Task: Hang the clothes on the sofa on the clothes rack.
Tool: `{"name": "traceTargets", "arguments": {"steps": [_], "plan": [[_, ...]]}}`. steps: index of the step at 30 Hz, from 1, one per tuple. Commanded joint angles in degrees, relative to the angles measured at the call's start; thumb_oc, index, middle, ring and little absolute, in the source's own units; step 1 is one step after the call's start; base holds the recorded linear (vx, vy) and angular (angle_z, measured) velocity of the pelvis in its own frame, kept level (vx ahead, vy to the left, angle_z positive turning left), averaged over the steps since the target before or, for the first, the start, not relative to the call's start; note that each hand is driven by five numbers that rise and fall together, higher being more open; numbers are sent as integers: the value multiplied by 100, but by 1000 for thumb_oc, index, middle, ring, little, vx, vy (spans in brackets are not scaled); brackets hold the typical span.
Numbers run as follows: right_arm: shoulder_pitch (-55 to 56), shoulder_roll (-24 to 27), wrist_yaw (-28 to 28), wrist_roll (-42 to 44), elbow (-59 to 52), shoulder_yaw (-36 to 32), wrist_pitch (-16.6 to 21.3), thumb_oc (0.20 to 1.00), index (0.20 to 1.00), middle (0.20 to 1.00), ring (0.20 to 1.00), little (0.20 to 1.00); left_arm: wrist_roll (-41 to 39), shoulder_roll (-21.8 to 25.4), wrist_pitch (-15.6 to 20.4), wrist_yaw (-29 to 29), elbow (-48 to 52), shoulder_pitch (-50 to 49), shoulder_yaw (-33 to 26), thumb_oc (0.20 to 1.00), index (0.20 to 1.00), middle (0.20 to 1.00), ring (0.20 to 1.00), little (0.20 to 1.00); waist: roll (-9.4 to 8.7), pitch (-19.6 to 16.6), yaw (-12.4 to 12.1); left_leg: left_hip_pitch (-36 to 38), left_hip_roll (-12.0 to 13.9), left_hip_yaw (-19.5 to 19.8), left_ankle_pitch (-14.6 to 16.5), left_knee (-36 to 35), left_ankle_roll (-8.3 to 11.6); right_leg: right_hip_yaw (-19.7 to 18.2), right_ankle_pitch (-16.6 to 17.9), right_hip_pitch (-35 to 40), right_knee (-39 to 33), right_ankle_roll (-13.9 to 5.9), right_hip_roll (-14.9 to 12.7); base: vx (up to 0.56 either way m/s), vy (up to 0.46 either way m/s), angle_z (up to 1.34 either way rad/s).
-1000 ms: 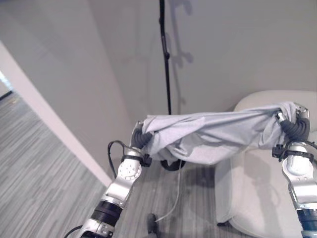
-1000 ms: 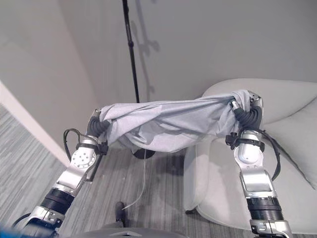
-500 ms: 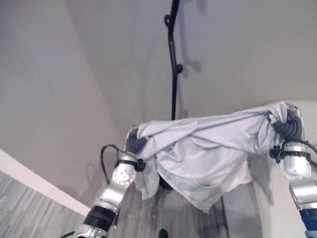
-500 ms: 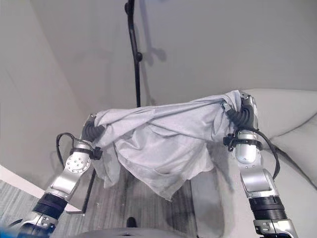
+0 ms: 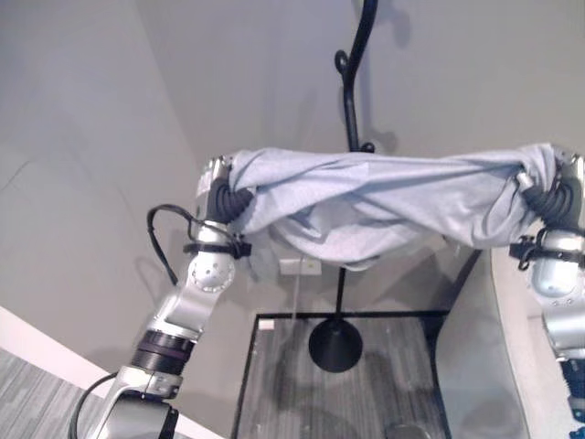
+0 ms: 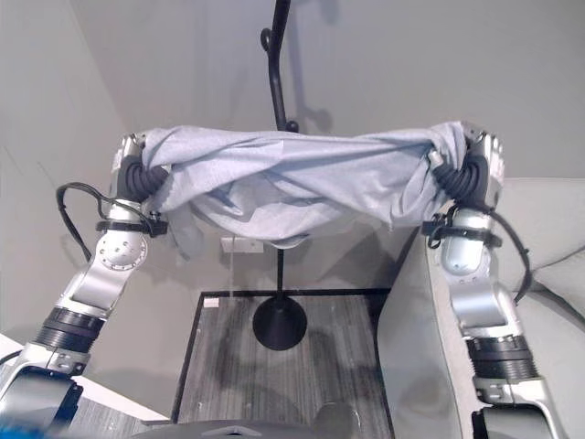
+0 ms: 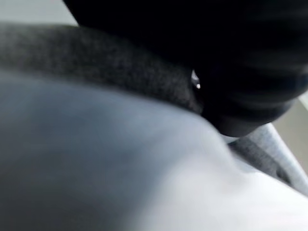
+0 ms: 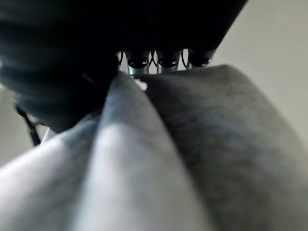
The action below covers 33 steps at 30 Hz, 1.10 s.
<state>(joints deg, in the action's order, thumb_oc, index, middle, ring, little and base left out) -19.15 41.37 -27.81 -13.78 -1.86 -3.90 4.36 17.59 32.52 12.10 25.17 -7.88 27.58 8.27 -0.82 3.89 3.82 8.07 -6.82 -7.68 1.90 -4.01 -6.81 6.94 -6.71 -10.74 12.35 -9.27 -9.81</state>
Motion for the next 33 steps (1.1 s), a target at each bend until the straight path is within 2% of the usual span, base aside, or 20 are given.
{"name": "traceTargets", "arguments": {"steps": [1, 3, 5, 12, 17, 19, 25, 27, 32, 33], "plan": [[-909, 388, -394, 41, 517, -240, 51, 200, 200, 200, 200, 200, 192, 322, -8, 489, -390, 496, -138, 200, 200, 200, 200, 200, -121, -257, 222, 396, 403, 12, 387, -99, 532, -321, 1131, 51, -857, 86, 494, 294, -102, 27], [-1142, 534, -353, 202, 744, -17, 52, 200, 200, 200, 200, 200, 157, 323, -104, 584, -753, 880, 68, 200, 200, 200, 200, 200, -137, -253, 328, 548, 380, 124, 503, -99, 559, -674, 1362, -57, -1060, 34, 630, 208, -55, 35], [-1278, 695, -253, 280, 829, 114, 49, 200, 200, 200, 200, 200, 172, 329, -155, 592, -1000, 1175, 220, 200, 200, 200, 200, 200, -158, -335, 374, 640, 357, 167, 620, -99, 572, -791, 1399, 109, -1194, 75, 615, 221, -71, 54], [-1524, 1089, 81, 429, 1125, 509, 111, 200, 200, 200, 200, 200, -29, 298, -255, 510, -1884, 1911, 761, 200, 200, 200, 200, 200, -31, -625, 480, 731, 612, 323, 693, 2, 713, -521, 1366, 466, -1396, 220, 780, 227, -111, 34], [-2033, 1251, 150, 652, 1622, 1003, 116, 200, 200, 200, 200, 200, -359, 395, -313, 516, -2532, 2353, 1008, 200, 200, 200, 200, 200, -6, -722, 489, 712, 715, 376, 553, 48, 843, -406, 1340, 605, -1567, 272, 839, 139, -83, 22], [-2349, 1368, 195, 720, 1895, 1303, 122, 200, 200, 200, 200, 200, -430, 631, -355, 523, -2887, 2581, 1127, 200, 200, 200, 200, 200, 32, -765, 474, 708, 772, 391, 461, 74, 918, -378, 1310, 695, -1679, 303, 897, 134, -74, 13], [-2729, 1449, 199, 786, 2190, 1586, 173, 200, 200, 200, 200, 200, -429, 1093, -418, 585, -3359, 2844, 1264, 200, 200, 200, 200, 200, 84, -845, 473, 800, 859, 369, 303, 71, 1021, -346, 1219, 811, -1706, 360, 963, 97, -35, 7], [-3149, 1508, 261, 890, 2440, 1960, 229, 200, 200, 200, 200, 200, -528, 1423, -441, 597, -3716, 3030, 1375, 200, 200, 200, 200, 200, 112, -908, 430, 837, 905, 371, 168, 97, 1080, -329, 1144, 875, -1727, 391, 1025, 147, -50, -4], [-3627, 1569, 355, 1014, 2705, 2347, 261, 200, 200, 200, 200, 200, -629, 1624, -491, 584, -4118, 3197, 1473, 200, 200, 200, 200, 200, 117, -916, 436, 830, 934, 364, 53, 126, 1120, -319, 1123, 895, -1735, 403, 1044, 74, -23, -1], [-3990, 1572, 487, 1181, 2993, 2722, 271, 200, 200, 200, 200, 200, -744, 1702, -514, 519, -4451, 3225, 1553, 200, 200, 200, 200, 200, 112, -924, 446, 865, 973, 375, -23, 94, 1158, -319, 1098, 910, -1735, 420, 1066, 102, -36, -2]]}}
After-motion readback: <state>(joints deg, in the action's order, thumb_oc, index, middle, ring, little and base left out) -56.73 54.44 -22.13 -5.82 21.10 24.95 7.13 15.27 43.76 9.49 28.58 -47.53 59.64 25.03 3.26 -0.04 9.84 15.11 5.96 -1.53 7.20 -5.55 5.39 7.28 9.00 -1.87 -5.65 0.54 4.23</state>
